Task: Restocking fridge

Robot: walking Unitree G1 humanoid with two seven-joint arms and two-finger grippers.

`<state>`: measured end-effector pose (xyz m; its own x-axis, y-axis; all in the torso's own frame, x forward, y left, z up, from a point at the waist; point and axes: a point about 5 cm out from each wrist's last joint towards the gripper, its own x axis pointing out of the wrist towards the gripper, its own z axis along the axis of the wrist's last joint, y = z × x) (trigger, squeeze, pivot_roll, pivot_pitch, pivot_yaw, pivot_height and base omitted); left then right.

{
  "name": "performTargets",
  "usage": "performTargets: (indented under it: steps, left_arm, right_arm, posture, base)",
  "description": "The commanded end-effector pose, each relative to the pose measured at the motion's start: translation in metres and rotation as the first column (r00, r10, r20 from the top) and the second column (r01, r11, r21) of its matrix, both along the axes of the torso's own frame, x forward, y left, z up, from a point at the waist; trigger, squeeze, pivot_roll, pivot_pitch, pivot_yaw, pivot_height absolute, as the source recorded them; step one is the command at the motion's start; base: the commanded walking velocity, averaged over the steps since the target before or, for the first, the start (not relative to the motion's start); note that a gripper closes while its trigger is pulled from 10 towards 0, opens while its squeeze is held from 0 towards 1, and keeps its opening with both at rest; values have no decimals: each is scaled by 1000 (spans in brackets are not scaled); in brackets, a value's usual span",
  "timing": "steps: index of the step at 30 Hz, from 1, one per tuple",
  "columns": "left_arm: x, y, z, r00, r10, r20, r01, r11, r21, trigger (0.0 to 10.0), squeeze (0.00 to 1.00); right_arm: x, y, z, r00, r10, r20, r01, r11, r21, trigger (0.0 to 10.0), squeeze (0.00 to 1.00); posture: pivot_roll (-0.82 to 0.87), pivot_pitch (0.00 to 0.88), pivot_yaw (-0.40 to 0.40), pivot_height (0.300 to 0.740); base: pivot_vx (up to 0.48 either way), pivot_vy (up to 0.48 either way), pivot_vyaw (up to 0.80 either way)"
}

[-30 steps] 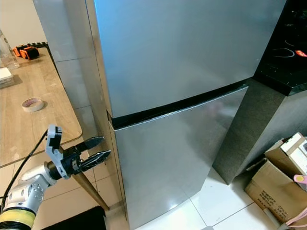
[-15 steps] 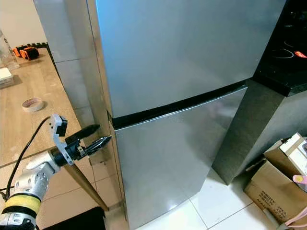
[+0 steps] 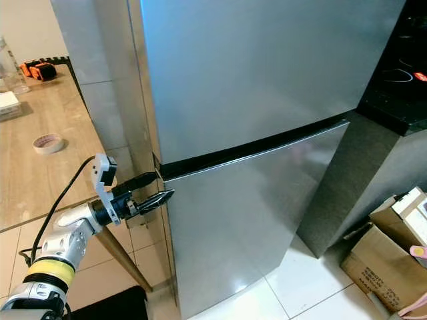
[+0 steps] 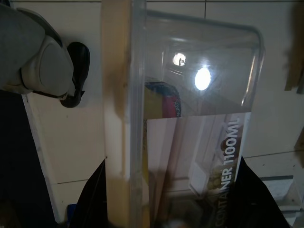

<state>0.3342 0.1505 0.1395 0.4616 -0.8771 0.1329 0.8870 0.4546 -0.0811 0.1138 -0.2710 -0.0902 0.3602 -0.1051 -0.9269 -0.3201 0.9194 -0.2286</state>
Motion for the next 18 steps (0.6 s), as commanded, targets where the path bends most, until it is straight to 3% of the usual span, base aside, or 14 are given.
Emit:
performTargets:
  steps: [1,3,6,10,14,18]
  left_arm:
    - [-2,-16,-1,994,-107,4,107,993,45,10000,0]
    - [-3,-18,-1,992,-129,1,129,991,48,10000,0]
    - [-24,-39,-11,949,-314,-19,315,947,65,10000,0]
    - [-27,-42,-13,940,-342,-24,342,937,69,10000,0]
    - [-44,-57,-23,895,-441,-60,444,895,46,10000,0]
    - [-50,-65,-26,883,-465,-63,467,884,29,10000,0]
  right_arm:
    - [0,1,0,1000,4,10,-4,1000,-3,10000,0]
    - [1,1,0,1000,5,11,-5,1000,-2,10000,0]
    - [2,2,0,1000,1,13,-1,1000,-5,10000,0]
    - [2,2,0,1000,0,14,0,1000,-6,10000,0]
    - [5,3,0,1000,-4,23,4,1000,-1,10000,0]
    - [5,4,0,1000,-8,24,8,1000,0,10000,0]
  posture:
    - [-169,33,-7,740]
    - [-166,28,-6,740]
    - [-157,13,-1,740]
    - [-157,13,-1,740]
    - [-156,4,7,740]
    - [-156,4,7,740]
  base:
    - [0,0,0]
    - [0,0,0]
    - [0,0,0]
    - [0,0,0]
    - [0,0,0]
    - [0,0,0]
